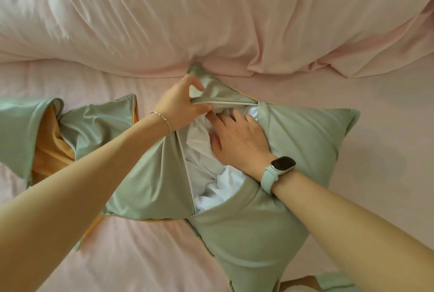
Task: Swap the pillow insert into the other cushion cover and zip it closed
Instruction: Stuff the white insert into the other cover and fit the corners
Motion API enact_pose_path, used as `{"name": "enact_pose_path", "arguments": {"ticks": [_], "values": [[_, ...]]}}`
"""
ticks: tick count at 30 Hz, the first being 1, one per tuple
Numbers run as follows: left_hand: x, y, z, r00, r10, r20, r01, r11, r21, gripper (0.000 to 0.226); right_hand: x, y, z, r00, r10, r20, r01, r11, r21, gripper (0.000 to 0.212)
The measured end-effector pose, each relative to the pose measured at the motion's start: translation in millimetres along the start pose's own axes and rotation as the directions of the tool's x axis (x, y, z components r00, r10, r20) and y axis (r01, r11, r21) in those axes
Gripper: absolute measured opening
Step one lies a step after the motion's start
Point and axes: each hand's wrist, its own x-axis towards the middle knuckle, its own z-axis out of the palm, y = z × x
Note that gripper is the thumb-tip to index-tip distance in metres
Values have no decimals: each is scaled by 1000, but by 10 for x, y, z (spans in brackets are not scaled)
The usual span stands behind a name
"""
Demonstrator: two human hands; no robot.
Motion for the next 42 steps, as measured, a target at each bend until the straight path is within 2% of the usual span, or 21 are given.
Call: {"name": "enact_pose_path", "arguments": {"ticks": [1,3,5,7,11,13,16,18,21,25,29,31,34,37,40,42], "values": [[8,36,-8,995,45,-88,-34,992,124,23,33,-12,6,1000,1,7,-1,1000,-8,48],[53,68,-39,978,118,-173,-48,930,365,20,86,-36,32,1000,-1,6,1,1000,-23,49],[118,73,-75,970,173,-170,-80,890,449,18,104,-50,50,1000,-4,-13,3,999,-33,49],[172,95,-90,973,174,-150,-104,915,389,17,83,-49,61,1000,-2,-26,2,1000,-30,48],[238,102,-131,995,78,-68,-56,959,278,21,62,-44,64,999,-24,-49,20,997,-71,37],[239,77,-171,995,97,31,-101,967,234,17,45,-45,66,999,-16,-48,13,998,-65,42],[206,79,-240,968,114,225,-168,957,236,25,34,-57,72,1000,11,-17,-11,1000,-20,50],[196,87,-279,955,103,279,-176,952,251,31,29,-62,79,1000,17,-8,-17,999,-28,50],[187,70,-288,962,153,227,-219,928,302,26,23,-84,63,1000,5,-15,-6,999,-39,49],[210,30,-239,982,189,2,-175,905,387,35,45,-114,11,991,-28,-131,24,999,-38,43],[266,28,-217,979,205,-21,-181,903,389,30,60,-119,18,954,-105,-281,94,994,-50,30],[280,29,-224,975,221,-31,-194,906,376,26,67,-106,34,939,-149,-309,149,989,-24,31],[295,-5,-236,974,223,-41,-195,916,351,24,104,-126,114,959,-196,-207,223,968,117,40],[304,-62,-267,975,210,-67,-176,925,336,21,288,-207,175,988,-150,-33,154,973,172,56],[314,-130,-339,971,209,-119,-159,928,336,28,546,-280,239,974,-158,164,139,983,120,63],[349,-198,-405,965,201,-169,-133,928,348,28,667,-295,342,962,-155,225,142,987,73,68]]}}
